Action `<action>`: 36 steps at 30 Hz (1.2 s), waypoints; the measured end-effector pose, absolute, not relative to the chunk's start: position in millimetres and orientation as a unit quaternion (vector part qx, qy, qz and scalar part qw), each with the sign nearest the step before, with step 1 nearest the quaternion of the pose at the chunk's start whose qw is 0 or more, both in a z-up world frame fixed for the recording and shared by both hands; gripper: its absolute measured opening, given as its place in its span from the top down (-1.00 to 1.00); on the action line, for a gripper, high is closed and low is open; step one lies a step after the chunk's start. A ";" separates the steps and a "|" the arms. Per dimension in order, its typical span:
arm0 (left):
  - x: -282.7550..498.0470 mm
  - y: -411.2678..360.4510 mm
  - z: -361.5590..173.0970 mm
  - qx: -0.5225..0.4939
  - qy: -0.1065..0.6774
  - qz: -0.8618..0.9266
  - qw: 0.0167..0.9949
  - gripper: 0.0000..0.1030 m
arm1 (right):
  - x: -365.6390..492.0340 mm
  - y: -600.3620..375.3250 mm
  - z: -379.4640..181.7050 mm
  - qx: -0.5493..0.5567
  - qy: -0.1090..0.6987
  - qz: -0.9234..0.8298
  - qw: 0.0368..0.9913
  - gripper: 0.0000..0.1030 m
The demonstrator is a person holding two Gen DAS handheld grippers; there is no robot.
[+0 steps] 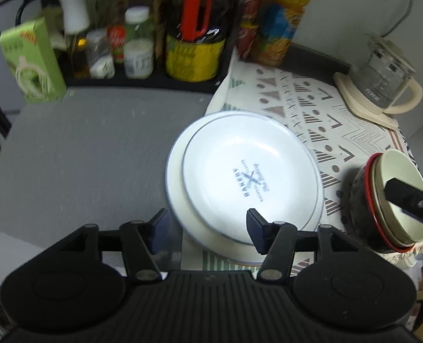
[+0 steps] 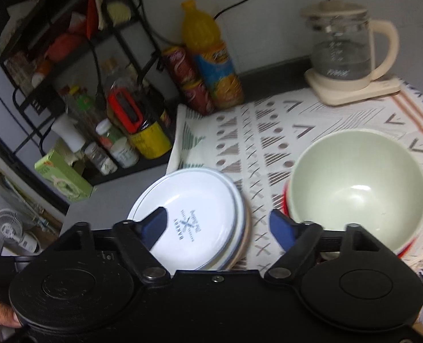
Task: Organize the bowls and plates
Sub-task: 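Open the right gripper and withdraw from the plate stack, then move the right gripper to the red bowl stack and grasp its rim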
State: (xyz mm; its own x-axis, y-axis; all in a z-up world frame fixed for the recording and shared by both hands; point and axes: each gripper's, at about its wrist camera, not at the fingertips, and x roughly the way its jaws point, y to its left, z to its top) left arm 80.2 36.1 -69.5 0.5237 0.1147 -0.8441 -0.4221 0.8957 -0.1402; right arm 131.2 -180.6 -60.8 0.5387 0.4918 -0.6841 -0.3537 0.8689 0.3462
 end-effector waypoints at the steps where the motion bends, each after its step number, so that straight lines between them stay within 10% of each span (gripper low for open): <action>1: 80.5 33.0 -66.5 -0.164 0.459 0.155 0.859 -0.26 | 130.0 -185.8 -59.5 0.084 0.411 0.238 0.876 -0.69; 12: 82.6 -0.7 -43.7 -0.154 0.431 0.138 0.879 -0.98 | 114.4 -237.5 -47.1 0.081 0.384 0.173 0.903 -0.97; 36: 109.0 -75.6 -22.1 -0.127 0.400 0.061 0.906 -0.99 | 106.7 -317.5 -57.3 0.123 0.390 0.095 0.908 -0.97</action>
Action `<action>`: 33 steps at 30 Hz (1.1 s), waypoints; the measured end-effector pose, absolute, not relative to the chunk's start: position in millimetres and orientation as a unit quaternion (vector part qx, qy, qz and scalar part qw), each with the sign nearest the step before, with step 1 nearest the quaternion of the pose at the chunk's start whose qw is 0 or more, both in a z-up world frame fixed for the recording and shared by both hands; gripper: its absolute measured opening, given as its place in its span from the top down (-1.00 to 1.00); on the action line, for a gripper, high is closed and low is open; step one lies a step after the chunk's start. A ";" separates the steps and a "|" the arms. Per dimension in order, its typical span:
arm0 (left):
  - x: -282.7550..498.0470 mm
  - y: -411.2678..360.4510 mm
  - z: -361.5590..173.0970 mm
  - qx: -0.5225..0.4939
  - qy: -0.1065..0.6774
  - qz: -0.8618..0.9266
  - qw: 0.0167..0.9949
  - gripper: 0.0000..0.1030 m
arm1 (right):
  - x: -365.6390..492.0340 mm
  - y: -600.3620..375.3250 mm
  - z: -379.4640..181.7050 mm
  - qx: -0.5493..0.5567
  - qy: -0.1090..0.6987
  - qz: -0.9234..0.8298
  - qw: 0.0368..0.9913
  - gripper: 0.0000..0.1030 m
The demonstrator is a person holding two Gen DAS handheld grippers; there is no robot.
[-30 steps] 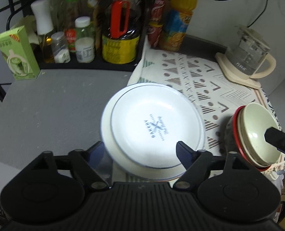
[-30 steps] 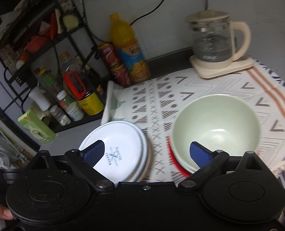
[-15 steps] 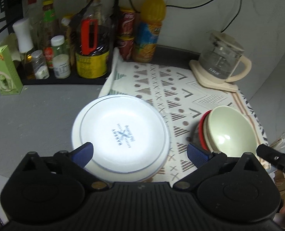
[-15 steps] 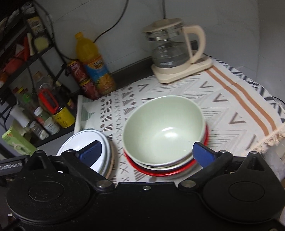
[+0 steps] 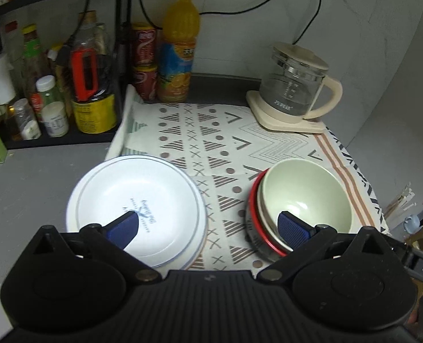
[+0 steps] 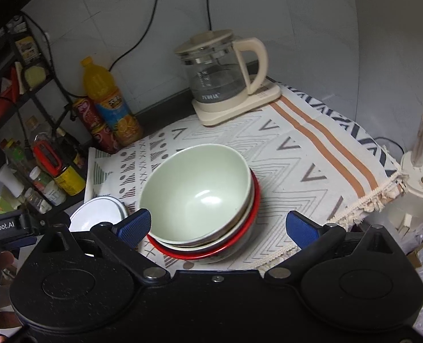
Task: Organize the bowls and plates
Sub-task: 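Move the right gripper to the red bowl stack and grasp its rim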
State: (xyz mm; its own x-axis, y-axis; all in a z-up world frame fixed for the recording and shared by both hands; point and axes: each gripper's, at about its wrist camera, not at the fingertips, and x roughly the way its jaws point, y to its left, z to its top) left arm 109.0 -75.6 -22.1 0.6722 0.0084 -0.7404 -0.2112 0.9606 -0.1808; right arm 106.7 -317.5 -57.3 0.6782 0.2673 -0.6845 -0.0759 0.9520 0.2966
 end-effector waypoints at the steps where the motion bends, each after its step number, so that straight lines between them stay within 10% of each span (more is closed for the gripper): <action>1: 111.9 -77.7 -23.5 -0.125 0.402 0.057 0.905 -0.99 | 107.7 -318.8 -59.2 0.125 0.392 0.093 0.907 -0.97; 22: 211.2 -103.7 -82.9 -0.107 0.492 -0.044 0.863 -0.97 | 166.8 -327.8 -120.0 0.171 0.463 0.039 0.869 -0.98; 33: 245.5 -108.1 -108.4 -0.105 0.509 -0.083 0.850 -0.66 | 187.9 -316.4 -151.4 0.177 0.500 0.025 0.847 -0.57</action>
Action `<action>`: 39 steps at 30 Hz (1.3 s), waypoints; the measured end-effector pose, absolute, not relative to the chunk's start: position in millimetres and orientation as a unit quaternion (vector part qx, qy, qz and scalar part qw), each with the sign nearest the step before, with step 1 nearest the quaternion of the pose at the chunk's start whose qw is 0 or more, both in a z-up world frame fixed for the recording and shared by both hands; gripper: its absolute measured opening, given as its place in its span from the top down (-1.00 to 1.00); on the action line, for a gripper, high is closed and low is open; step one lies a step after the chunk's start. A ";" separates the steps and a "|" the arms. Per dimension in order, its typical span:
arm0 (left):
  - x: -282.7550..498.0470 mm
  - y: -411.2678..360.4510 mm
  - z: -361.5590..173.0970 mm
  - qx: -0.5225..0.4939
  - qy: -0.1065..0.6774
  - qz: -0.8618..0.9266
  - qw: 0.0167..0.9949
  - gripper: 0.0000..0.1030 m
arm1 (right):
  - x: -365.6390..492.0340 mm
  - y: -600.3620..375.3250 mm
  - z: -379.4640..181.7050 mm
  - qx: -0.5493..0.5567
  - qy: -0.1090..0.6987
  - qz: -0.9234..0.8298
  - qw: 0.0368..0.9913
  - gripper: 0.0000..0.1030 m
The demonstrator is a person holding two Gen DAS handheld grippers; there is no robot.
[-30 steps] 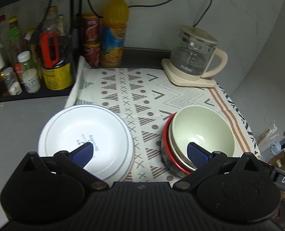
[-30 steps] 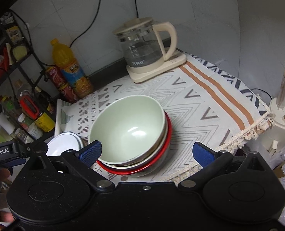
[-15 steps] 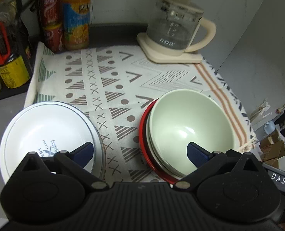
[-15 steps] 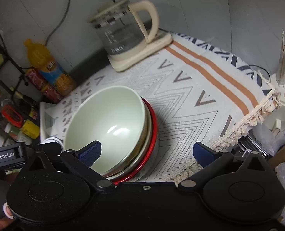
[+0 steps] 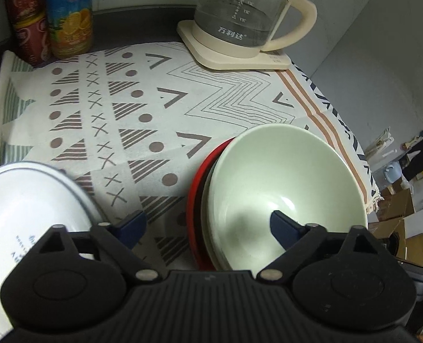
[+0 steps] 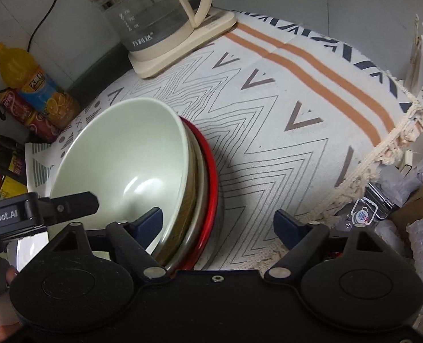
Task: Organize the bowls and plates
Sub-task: 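Move the right gripper to the red bowl stack and grasp its rim, then lift the nested red and green bowls and carry them toward the plates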
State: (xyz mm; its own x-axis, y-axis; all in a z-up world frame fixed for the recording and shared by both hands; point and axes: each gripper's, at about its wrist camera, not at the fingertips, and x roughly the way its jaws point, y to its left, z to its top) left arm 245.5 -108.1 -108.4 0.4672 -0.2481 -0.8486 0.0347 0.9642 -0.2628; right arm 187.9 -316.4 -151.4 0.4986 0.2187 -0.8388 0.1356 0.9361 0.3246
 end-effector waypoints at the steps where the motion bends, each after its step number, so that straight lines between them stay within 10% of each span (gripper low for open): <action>1: 247.3 -107.9 -110.5 -0.106 0.512 -0.085 0.848 -0.60 | 188.8 -315.0 -153.1 0.177 0.501 0.026 0.847 -0.53; 9: 256.9 -109.3 -125.7 -0.118 0.535 -0.095 0.831 0.12 | 198.8 -308.1 -161.1 0.198 0.516 0.048 0.832 0.17; 15: 256.9 -106.8 -130.2 -0.128 0.543 -0.083 0.826 0.43 | 208.6 -314.4 -165.0 0.223 0.529 0.053 0.817 0.22; 39: 235.1 -83.0 -91.2 -0.139 0.502 -0.048 0.852 0.46 | 206.4 -296.7 -125.5 0.185 0.491 0.091 0.847 0.50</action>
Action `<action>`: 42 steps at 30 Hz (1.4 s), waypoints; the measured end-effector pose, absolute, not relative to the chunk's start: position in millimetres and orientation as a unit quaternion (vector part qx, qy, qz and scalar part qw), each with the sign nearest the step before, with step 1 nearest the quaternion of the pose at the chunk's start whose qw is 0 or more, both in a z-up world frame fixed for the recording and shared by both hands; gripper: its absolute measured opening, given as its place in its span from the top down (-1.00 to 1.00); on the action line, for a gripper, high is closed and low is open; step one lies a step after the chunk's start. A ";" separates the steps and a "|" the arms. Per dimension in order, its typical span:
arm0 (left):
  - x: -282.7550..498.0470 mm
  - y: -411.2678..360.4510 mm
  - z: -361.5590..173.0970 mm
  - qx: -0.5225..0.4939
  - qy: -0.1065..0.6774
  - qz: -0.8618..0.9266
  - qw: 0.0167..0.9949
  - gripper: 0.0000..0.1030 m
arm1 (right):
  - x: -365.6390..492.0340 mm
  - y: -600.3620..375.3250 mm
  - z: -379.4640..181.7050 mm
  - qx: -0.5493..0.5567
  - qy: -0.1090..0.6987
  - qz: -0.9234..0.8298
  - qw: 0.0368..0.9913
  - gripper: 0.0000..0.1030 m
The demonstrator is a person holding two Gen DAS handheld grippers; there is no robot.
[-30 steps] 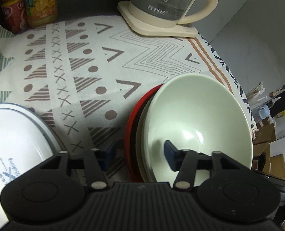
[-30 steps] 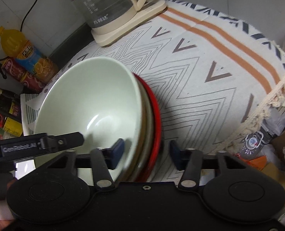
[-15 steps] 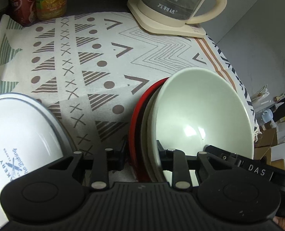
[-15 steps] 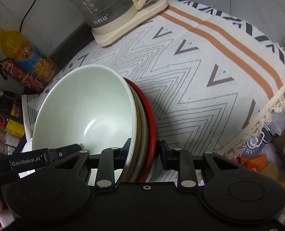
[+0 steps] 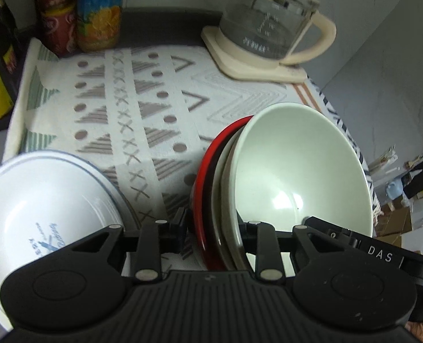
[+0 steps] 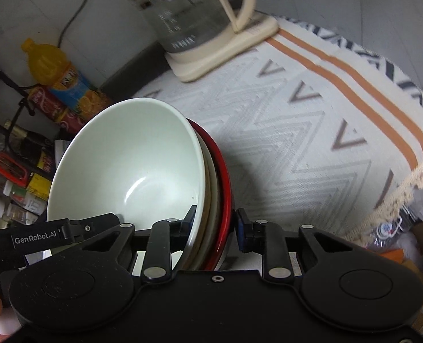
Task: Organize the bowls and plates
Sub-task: 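Lift the nested red and green bowls and carry them toward the plates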
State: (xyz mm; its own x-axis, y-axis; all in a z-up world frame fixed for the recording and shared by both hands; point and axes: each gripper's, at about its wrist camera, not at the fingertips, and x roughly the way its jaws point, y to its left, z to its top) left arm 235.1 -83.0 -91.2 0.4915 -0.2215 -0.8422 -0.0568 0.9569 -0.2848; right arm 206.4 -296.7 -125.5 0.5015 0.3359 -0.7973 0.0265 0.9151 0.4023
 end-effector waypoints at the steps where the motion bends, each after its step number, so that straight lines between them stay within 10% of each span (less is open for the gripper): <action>1: 234.7 -81.0 -86.6 -0.140 0.497 -0.046 0.855 0.46 | 207.7 -294.9 -120.7 0.184 0.487 0.095 0.849 0.50; 42: 149.6 85.8 -78.6 -0.239 0.461 0.112 0.847 0.46 | 209.7 -117.3 -108.4 0.090 0.519 0.250 0.812 0.50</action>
